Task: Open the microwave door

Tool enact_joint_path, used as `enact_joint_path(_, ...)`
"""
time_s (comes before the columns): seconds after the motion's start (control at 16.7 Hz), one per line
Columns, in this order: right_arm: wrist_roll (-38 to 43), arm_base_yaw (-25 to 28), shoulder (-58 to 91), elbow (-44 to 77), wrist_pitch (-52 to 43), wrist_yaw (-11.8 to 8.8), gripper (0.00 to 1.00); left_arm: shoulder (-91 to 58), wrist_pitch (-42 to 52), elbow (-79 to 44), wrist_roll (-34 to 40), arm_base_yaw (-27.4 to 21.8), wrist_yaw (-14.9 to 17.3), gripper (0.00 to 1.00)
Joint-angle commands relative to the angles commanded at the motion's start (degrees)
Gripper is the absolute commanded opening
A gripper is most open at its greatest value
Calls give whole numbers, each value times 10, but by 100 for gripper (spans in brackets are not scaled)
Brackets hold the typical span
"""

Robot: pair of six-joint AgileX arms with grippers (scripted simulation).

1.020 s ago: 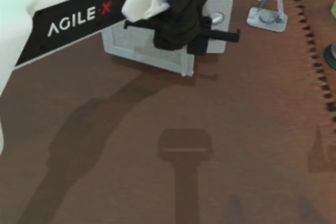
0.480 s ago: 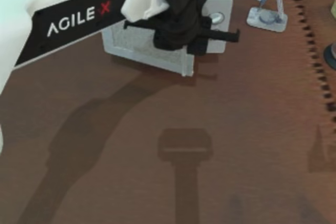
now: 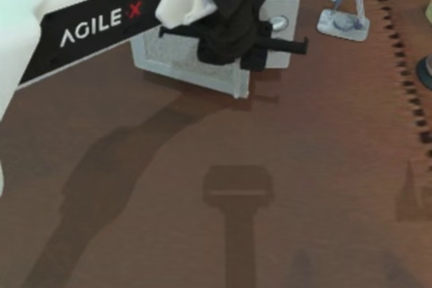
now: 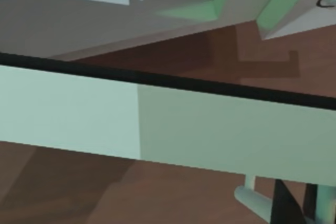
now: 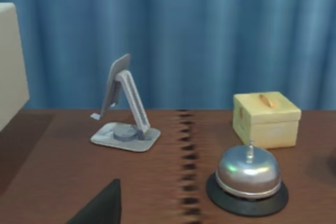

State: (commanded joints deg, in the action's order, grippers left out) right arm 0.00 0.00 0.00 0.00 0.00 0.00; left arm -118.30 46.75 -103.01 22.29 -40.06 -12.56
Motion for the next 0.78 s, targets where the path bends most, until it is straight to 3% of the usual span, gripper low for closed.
enact_joint_path(0.54,0,0,0,0,0,0,100,0,-1,2,0,-3,4,0)
enact_joint_path(0.78,0,0,0,0,0,0,100,31,-22,50,-38,5,21,0)
